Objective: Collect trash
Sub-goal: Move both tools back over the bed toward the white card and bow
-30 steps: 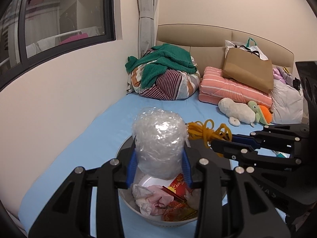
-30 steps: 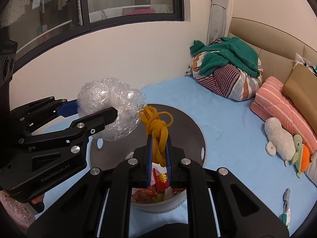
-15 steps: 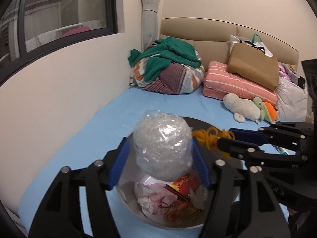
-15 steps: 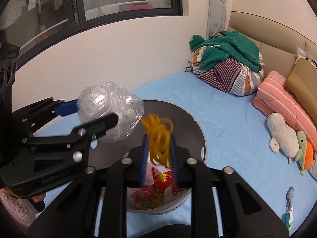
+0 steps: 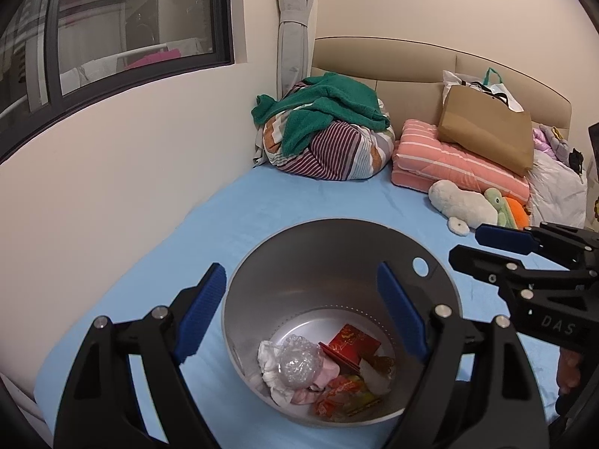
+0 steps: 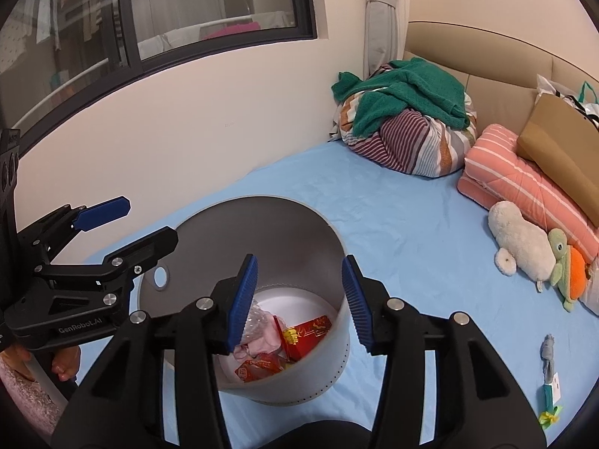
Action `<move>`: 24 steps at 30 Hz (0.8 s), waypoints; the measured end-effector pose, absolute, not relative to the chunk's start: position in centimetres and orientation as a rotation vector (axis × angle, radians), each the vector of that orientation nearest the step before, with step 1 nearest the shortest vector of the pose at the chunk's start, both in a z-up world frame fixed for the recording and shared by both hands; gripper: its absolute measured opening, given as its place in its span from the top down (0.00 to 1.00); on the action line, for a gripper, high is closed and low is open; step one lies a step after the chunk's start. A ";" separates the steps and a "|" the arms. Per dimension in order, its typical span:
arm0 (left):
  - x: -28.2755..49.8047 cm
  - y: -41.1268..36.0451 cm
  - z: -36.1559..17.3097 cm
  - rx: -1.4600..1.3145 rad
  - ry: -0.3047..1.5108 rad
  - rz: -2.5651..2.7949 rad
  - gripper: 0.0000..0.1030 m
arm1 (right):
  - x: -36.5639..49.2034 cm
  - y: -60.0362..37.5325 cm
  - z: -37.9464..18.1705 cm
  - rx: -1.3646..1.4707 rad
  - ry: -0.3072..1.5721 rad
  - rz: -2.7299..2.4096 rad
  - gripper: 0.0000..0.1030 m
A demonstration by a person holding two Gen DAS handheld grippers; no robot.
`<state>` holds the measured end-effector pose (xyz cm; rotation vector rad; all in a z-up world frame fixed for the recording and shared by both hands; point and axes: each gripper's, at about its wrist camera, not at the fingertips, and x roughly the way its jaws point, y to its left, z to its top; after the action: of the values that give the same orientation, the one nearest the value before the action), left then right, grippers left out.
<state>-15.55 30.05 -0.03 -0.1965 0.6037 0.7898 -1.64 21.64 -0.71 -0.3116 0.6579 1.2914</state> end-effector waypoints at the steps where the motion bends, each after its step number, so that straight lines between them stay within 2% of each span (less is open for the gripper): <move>1: -15.3 29.8 0.0 -0.192 0.605 0.783 0.20 | -1.4 21.3 -0.8 -0.306 0.661 1.284 0.56; 12: -11.4 25.9 -0.2 -0.165 0.615 0.675 0.20 | 2.3 15.8 -1.9 -0.256 0.678 1.148 0.56; 13: -10.9 25.5 -0.2 -0.163 0.615 0.659 0.20 | 2.6 15.1 -2.1 -0.251 0.680 1.135 0.55; 15: -9.7 24.4 -0.4 -0.154 0.619 0.628 0.20 | 3.5 13.4 -2.4 -0.230 0.683 1.098 0.47; 24: -3.5 19.1 -2.4 -0.133 0.656 0.460 0.20 | 8.2 4.3 -5.1 -0.181 0.709 0.851 0.46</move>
<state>-3.53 19.09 -2.44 -0.1329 0.6565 0.4601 8.24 4.32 -5.11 -0.1810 0.7095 0.8514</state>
